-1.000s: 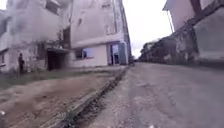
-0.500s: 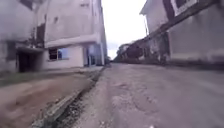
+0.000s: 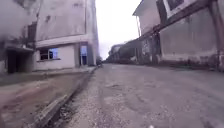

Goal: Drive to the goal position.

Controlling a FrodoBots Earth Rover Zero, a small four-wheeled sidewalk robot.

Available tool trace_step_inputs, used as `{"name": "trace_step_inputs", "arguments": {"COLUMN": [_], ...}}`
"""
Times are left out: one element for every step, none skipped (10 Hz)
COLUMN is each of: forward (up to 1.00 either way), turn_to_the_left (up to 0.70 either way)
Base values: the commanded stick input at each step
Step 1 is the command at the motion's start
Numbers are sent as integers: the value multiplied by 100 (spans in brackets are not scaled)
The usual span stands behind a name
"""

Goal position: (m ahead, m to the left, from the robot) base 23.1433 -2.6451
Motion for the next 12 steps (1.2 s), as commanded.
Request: {"name": "trace_step_inputs", "arguments": {"forward": [47, 50, 50, 50, 50, 50, 50, 50, 50, 50, 50, 50], "turn_to_the_left": [0, 0, 0, 0, 0, 0, 0, 0, 0, 0, 0, 0]}}
